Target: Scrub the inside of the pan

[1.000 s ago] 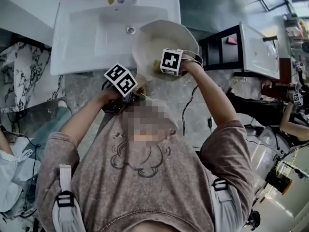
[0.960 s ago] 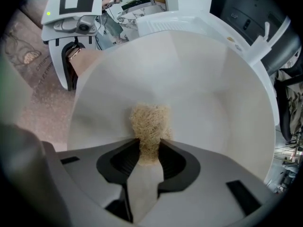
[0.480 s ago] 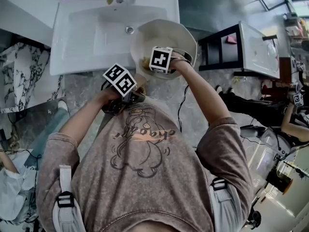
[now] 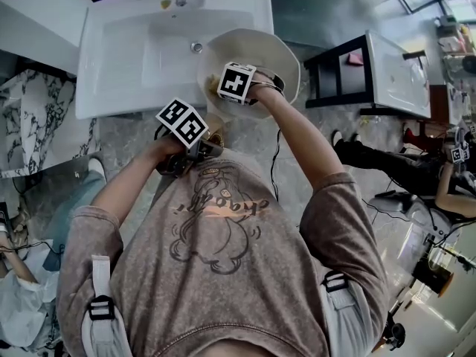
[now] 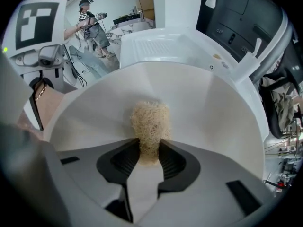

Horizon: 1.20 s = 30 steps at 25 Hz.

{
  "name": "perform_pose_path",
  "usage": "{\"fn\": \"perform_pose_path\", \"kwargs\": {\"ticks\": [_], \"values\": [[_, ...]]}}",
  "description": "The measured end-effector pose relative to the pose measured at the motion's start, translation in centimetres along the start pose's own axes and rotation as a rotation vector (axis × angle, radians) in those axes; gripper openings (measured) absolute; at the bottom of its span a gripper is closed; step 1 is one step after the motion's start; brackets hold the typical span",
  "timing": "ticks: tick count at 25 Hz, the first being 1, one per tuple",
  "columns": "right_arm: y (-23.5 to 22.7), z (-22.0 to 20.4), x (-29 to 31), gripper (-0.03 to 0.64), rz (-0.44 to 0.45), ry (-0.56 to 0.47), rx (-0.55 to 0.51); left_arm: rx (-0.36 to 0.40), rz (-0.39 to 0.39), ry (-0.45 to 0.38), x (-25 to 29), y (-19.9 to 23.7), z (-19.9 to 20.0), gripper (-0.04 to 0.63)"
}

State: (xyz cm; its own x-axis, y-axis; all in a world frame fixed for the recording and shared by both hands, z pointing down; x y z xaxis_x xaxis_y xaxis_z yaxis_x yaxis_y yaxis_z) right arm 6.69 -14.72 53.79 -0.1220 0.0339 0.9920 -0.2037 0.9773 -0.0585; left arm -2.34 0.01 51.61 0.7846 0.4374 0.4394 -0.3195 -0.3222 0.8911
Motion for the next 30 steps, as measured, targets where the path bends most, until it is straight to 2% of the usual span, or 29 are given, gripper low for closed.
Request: {"fn": "perform_pose_path", "kwargs": {"ticks": [11, 16, 22, 26, 30], "values": [[-3.4, 0.2, 0.2, 0.14, -0.073, -0.032, 0.092, 0.0, -0.001, -0.011, 0.0, 0.2, 0.1, 0.04], [-5.0, -1.5, -0.6, 0.14, -0.193, 0.035, 0.128, -0.005, -0.006, -0.016, -0.1, 0.1, 0.2, 0.04], [-6.4, -2.5, -0.4, 0.138, -0.229, 0.022, 0.127, -0.006, -0.009, -0.017, -0.2, 0.1, 0.1, 0.04], [-7.1, -4.1, -1.0, 0.138, -0.28, 0.085, 0.149, -0.006, -0.011, -0.019, -0.2, 0.2, 0.1, 0.04], [-7.5, -5.4, -1.4, 0.138, -0.289, 0.114, 0.152, -0.008, -0.01, -0.02, -0.2, 0.1, 0.1, 0.04]]}}
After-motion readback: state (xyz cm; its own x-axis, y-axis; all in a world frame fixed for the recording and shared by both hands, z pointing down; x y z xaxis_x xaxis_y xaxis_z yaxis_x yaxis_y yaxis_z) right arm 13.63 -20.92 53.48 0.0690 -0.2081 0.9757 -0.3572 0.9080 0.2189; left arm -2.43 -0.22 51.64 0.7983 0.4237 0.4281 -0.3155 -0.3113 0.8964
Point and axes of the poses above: the fingertips, and each gripper's own axes: x forward along the fingers, y to its left, z out of its top, the point moved 9 cm from there along -x, backward along the fingers
